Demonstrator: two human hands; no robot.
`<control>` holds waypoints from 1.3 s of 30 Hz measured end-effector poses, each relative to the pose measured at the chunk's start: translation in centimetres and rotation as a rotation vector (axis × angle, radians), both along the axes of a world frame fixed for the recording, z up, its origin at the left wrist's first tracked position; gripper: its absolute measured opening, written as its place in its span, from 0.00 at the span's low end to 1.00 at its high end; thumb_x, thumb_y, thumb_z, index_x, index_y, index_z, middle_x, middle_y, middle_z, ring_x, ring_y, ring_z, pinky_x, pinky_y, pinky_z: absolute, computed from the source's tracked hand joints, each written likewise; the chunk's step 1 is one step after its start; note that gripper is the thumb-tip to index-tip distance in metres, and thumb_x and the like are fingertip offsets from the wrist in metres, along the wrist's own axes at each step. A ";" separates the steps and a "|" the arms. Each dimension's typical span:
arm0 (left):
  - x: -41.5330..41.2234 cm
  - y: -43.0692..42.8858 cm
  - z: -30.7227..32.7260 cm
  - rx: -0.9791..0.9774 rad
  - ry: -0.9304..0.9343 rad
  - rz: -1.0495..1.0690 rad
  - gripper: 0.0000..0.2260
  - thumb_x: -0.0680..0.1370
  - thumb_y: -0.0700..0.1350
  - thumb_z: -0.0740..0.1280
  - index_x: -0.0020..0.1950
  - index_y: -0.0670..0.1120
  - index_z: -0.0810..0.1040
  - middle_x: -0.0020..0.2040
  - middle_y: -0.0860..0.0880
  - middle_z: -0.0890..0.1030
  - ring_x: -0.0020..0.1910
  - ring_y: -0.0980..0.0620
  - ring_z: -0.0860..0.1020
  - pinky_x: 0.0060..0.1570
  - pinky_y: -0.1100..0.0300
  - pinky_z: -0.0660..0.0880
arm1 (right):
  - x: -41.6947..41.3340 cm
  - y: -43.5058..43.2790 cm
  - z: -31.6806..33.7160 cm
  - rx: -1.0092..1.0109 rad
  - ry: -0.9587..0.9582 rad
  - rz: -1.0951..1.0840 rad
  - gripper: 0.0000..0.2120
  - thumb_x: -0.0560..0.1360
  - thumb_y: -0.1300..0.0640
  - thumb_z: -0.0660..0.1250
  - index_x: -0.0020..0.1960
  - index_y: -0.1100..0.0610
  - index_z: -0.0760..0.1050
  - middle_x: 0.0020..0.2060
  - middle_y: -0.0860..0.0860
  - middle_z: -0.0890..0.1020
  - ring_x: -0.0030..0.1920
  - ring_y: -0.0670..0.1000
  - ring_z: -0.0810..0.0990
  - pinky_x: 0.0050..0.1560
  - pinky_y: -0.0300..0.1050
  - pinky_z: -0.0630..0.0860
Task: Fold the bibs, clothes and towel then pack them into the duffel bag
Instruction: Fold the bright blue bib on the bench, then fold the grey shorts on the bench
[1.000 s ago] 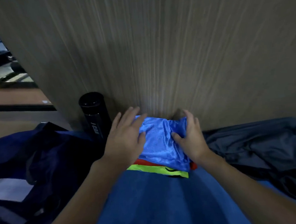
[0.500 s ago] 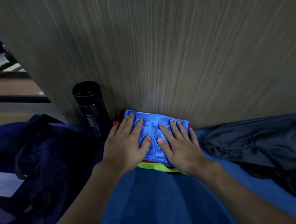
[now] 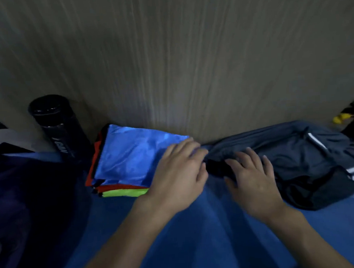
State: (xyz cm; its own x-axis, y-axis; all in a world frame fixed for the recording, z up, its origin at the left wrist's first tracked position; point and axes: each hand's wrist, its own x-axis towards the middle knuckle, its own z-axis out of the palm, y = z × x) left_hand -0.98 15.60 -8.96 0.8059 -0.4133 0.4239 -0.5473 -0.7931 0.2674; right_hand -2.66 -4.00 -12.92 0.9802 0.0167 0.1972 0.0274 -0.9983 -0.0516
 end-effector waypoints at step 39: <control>-8.0 -14.6 8.3 -0.599 0.334 -0.382 0.07 0.73 0.40 0.75 0.45 0.51 0.83 0.54 0.54 0.82 0.56 0.59 0.79 0.62 0.62 0.71 | -15.7 -9.9 22.2 1.440 -0.356 0.202 0.11 0.77 0.72 0.64 0.47 0.57 0.79 0.37 0.51 0.83 0.40 0.49 0.80 0.44 0.40 0.77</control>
State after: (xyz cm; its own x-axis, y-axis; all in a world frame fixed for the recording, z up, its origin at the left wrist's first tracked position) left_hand -8.95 1.04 -0.61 0.7779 -0.4655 0.4222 -0.5684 -0.2346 0.7886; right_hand -18.35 -13.86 9.29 0.8833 -0.2687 0.3841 0.3779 -0.0766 -0.9227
